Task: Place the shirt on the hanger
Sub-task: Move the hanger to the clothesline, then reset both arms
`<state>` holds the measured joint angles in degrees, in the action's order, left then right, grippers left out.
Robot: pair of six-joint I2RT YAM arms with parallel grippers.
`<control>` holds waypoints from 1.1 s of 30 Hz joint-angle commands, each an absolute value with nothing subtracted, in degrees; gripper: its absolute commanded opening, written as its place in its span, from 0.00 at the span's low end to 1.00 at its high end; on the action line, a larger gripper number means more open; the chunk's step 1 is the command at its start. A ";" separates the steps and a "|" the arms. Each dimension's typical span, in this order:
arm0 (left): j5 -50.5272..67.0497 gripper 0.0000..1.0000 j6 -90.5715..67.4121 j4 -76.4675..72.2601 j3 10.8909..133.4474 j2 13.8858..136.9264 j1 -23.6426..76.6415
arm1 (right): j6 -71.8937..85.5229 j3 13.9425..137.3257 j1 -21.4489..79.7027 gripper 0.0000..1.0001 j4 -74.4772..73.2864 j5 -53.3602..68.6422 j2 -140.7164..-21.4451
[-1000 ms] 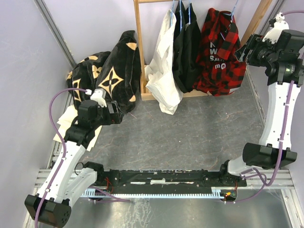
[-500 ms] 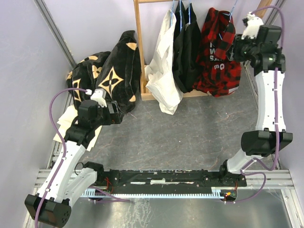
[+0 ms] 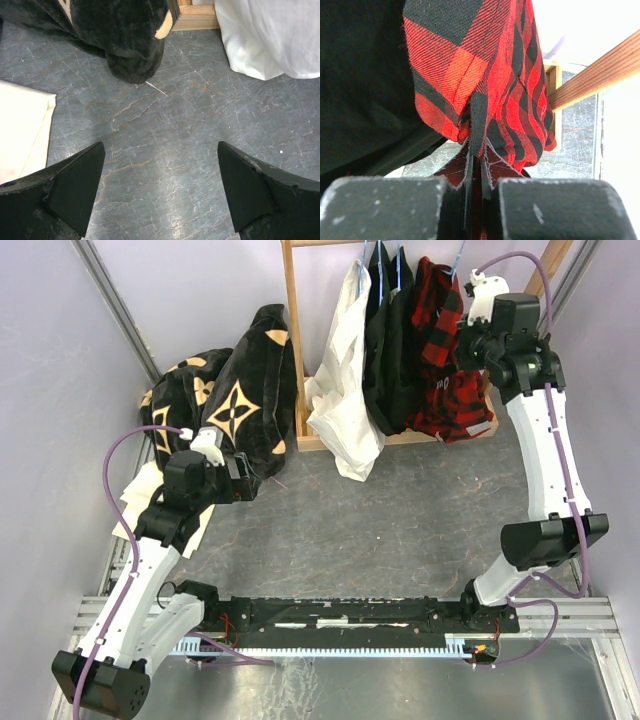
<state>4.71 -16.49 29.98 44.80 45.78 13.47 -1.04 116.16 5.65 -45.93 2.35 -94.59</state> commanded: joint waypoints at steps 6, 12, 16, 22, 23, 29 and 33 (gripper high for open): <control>5.81 0.99 -18.01 28.87 45.52 44.65 13.45 | 0.21 119.71 13.53 0.02 -44.68 -5.56 -96.21; 5.67 0.99 -18.09 29.04 45.78 44.67 13.46 | 4.04 120.58 15.88 0.40 -43.82 -4.35 -94.77; 4.96 0.99 -18.34 29.06 45.71 44.17 13.45 | 4.34 116.24 16.02 0.62 -41.27 -2.12 -88.57; -0.83 0.99 -20.27 28.55 45.62 41.98 13.45 | 4.06 103.06 15.99 0.99 -33.45 -8.49 -72.66; -1.52 0.99 -20.36 28.42 45.77 41.55 13.46 | 4.67 100.75 16.00 0.99 -32.31 -9.47 -70.12; -2.47 0.99 -18.69 29.63 48.15 41.20 13.46 | 11.42 89.97 16.00 0.99 -34.77 -11.03 -57.32; -3.23 0.99 -14.68 32.36 50.01 41.08 13.63 | 12.65 83.23 16.00 0.99 -38.56 -11.33 -49.52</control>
